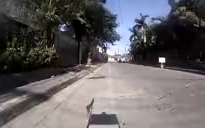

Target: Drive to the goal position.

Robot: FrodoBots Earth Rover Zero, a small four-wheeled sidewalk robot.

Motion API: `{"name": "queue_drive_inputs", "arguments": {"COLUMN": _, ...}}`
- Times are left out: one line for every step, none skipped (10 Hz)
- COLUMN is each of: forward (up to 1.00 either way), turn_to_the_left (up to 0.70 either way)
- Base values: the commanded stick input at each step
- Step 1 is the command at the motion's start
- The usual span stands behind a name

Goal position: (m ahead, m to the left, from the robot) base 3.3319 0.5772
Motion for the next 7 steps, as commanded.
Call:
{"name": "queue_drive_inputs", "arguments": {"forward": 0.7, "turn_to_the_left": 0.0}}
{"name": "queue_drive_inputs", "arguments": {"forward": 0.7, "turn_to_the_left": 0.0}}
{"name": "queue_drive_inputs", "arguments": {"forward": 0.7, "turn_to_the_left": 0.0}}
{"name": "queue_drive_inputs", "arguments": {"forward": 0.7, "turn_to_the_left": 0.0}}
{"name": "queue_drive_inputs", "arguments": {"forward": 0.7, "turn_to_the_left": 0.0}}
{"name": "queue_drive_inputs", "arguments": {"forward": 0.7, "turn_to_the_left": 0.0}}
{"name": "queue_drive_inputs", "arguments": {"forward": 0.7, "turn_to_the_left": 0.0}}
